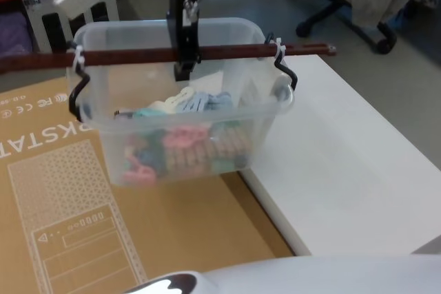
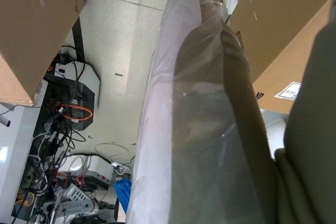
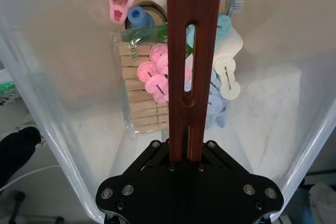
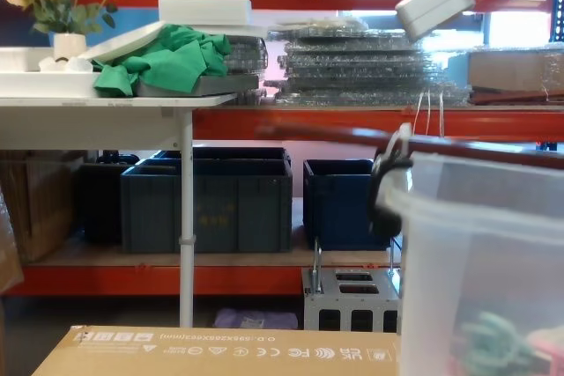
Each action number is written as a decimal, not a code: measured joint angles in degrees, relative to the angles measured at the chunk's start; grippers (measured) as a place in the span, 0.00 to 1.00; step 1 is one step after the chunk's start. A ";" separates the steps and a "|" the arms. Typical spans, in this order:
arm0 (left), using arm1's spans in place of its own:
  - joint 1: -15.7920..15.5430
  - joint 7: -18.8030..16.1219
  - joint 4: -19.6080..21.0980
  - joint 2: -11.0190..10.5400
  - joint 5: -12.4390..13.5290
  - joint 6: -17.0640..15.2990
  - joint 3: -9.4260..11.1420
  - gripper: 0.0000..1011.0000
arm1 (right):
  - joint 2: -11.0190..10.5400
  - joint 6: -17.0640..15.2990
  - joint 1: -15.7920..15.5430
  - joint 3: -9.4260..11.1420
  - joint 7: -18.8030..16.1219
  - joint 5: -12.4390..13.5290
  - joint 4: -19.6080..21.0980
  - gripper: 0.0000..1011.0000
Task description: Use one hand to grasp the basket and place it at the designated location.
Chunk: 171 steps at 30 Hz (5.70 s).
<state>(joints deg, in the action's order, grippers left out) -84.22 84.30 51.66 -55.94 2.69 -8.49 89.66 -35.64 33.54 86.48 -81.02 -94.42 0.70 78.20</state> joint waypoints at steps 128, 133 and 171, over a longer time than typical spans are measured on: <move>0.00 0.00 -0.01 0.00 0.00 0.00 0.00 0.00 | 6.60 -9.47 -7.63 -10.85 18.21 -21.24 13.33 0.00; 0.00 0.00 -0.01 0.00 0.00 0.00 0.00 0.00 | 6.76 -9.74 -7.77 -10.84 18.20 -21.33 13.30 0.00; 0.00 0.00 -0.01 0.00 0.00 0.00 0.00 0.00 | 8.67 -10.69 -8.93 -11.42 17.50 -21.53 12.20 0.00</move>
<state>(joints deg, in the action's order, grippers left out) -84.22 84.30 51.65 -55.95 2.69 -8.48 89.66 -26.97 22.85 77.54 -92.45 -76.92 -20.83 90.39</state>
